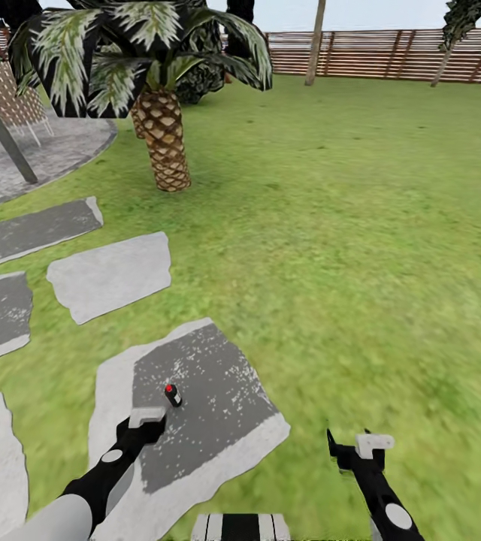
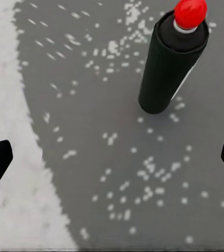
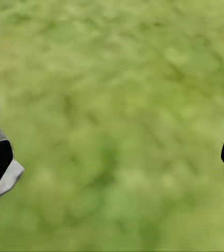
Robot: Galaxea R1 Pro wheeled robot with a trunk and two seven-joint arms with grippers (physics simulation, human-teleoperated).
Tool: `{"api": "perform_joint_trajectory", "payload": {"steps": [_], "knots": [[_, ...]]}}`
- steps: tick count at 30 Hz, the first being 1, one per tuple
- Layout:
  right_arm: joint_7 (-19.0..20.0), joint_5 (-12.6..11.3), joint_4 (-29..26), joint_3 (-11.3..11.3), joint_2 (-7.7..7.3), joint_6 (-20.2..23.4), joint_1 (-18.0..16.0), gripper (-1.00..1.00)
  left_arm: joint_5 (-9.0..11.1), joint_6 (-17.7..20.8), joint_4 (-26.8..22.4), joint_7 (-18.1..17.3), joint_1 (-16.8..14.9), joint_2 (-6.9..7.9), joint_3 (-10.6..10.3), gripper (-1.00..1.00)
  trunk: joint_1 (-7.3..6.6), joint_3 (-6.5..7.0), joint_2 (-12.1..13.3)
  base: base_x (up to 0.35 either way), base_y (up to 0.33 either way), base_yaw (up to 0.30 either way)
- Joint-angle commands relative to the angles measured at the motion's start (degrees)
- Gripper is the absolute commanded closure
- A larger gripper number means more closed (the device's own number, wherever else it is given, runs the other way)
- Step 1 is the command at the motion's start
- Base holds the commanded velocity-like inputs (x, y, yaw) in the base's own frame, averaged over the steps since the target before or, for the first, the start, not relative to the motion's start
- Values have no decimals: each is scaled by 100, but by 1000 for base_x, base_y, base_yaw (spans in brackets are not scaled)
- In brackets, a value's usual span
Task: Pick up the pesticide atomizer in the garden and spray insectifuge to fully cover both potted plants in the garden.
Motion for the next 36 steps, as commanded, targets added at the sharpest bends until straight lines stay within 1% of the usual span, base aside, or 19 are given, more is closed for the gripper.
{"api": "perform_joint_trajectory", "payload": {"steps": [1,2,5,7,9,12,15,25,31,36], "knots": [[-6,23,-337,-5,1,-6,-2,-100,6,-21,6,7,-4,-5,4,-100,1,-33,-3,0,0,121],[-8,23,-447,-3,1,-2,-1,-100,6,-22,6,7,-4,-4,4,-100,4,-62,-4,0,0,111],[-15,24,-1013,10,-2,40,2,-100,6,-21,6,9,-4,-2,4,-100,12,-142,-8,0,0,57],[-14,29,-1153,13,5,137,0,-100,6,-20,6,8,-4,-1,4,-100,12,-146,-8,0,0,20],[-5,32,-1240,14,8,392,2,-100,6,-27,6,9,-4,-3,4,-100,12,-148,-8,0,0,8],[-2,33,-1264,7,-8,561,4,-100,6,-37,12,10,-4,-7,4,-100,12,-149,-8,0,0,3],[0,33,-1271,3,-29,624,4,-100,6,-45,9,14,1,-4,4,-100,12,-149,-8,18,-7,1],[0,33,-1261,10,-31,646,4,-100,6,-47,6,16,4,-7,4,-100,12,-149,-8,179,-166,0],[0,36,-1258,13,-26,646,4,-100,6,-49,6,16,4,-8,4,-100,12,-149,-8,35,-32,13],[0,40,-1258,15,-26,646,4,-100,6,-51,6,17,4,-8,4,-100,12,-149,-8,3,-3,160]]}}
